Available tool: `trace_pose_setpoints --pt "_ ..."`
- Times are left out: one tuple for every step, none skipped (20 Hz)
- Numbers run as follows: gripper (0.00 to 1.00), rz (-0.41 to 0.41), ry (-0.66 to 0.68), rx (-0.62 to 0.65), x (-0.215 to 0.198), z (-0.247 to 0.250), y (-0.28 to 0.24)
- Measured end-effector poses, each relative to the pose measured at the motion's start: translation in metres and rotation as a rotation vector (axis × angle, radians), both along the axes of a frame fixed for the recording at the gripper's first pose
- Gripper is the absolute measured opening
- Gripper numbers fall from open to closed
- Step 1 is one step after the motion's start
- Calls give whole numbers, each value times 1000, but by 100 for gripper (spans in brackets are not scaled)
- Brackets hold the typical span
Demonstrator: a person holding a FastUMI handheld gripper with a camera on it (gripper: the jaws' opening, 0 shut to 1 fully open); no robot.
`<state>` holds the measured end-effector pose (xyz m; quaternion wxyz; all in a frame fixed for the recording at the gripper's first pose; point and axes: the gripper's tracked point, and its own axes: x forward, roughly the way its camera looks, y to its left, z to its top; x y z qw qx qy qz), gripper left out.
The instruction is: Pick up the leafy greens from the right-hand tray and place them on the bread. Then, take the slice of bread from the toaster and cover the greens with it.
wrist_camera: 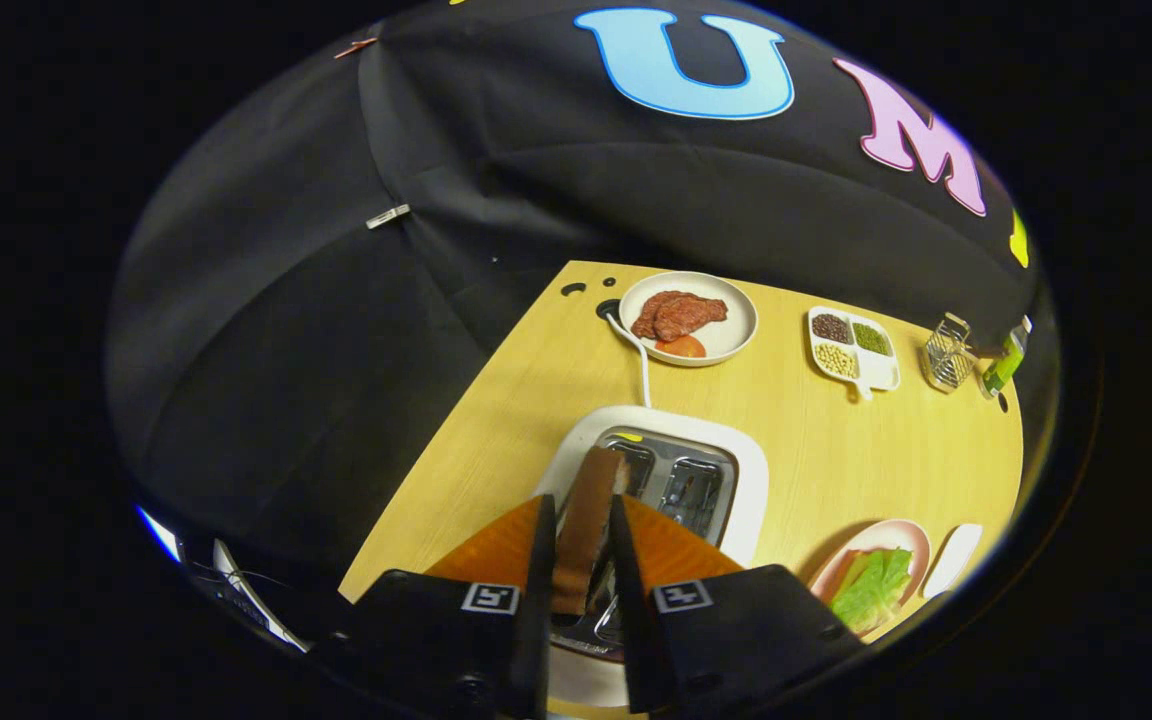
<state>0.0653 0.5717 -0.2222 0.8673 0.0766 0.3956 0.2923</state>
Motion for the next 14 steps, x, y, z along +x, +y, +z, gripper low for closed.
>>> trace_pose_setpoints --pt "17 -33 10 6 3 2 -4" --pt "17 -50 22 16 2 1 -4" --pt "15 -51 25 14 0 2 -7" --pt "13 -46 21 14 -2 6 -7" --pt "13 -44 16 17 -3 9 -8" --pt "13 -43 17 24 -7 12 -8" --pt "13 -47 16 32 -9 17 -11" --pt "13 -47 10 42 -10 23 -13" --pt "13 -46 1 55 -11 32 -14" --pt "13 -48 -8 69 -13 40 -19" --pt "13 -47 -16 87 -13 50 -23" --pt "13 -47 -26 103 -13 60 -28" --pt "13 -45 -34 120 -14 68 -33" --pt "13 -46 -38 140 -15 78 -40"
